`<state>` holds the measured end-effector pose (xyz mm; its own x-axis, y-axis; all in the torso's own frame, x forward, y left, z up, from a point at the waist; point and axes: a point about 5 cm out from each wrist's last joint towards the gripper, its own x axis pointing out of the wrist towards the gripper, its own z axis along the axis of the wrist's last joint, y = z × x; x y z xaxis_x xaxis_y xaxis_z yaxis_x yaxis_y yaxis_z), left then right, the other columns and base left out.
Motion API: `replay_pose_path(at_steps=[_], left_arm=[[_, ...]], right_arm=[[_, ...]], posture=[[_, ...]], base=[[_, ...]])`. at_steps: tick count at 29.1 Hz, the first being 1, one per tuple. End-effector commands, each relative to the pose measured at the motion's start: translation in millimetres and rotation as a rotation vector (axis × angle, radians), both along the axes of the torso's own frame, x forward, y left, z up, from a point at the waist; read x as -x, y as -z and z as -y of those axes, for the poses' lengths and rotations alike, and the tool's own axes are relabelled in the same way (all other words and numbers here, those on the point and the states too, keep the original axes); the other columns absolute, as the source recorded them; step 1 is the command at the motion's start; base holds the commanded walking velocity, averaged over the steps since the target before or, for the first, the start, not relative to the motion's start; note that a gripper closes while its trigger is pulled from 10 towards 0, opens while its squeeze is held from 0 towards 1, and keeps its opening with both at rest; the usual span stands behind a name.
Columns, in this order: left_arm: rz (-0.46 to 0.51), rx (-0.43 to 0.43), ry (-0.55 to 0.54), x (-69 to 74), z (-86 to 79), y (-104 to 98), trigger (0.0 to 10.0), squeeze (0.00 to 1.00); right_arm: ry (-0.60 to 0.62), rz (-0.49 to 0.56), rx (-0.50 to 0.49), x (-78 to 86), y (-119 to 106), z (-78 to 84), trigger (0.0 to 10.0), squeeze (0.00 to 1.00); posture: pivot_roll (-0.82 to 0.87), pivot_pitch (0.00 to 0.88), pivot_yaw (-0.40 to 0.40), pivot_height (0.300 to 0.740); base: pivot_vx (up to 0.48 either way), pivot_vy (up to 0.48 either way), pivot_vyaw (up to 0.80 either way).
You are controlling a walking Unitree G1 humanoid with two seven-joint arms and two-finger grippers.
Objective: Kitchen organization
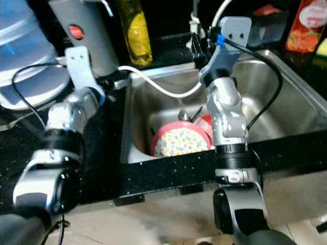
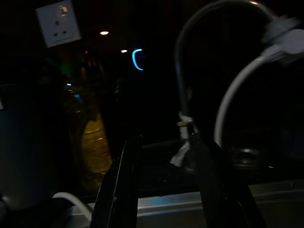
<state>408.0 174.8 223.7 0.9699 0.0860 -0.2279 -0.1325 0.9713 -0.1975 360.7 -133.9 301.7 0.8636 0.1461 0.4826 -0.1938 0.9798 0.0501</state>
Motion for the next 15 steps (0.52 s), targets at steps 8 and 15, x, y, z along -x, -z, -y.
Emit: replay_pose_path(at_steps=[8,15], left_arm=[[-0.033,-0.012,-0.074,-5.8,-18.7,4,10.0,1.0],[-0.057,0.019,-0.137,-7.5,-31.1,3,10.0,0.0]], right_arm=[[-0.014,-0.043,0.004,6.8,7,-0.7,10.0,0.0],[-0.012,-0.08,-0.004,12.4,16,-1.8,10.0,0.0]], posture=[[0.02,0.152,0.152,0.74],[0.02,0.174,0.17,0.74]], base=[[0.0,0.0,0.0],[0.0,0.0,0.0]])
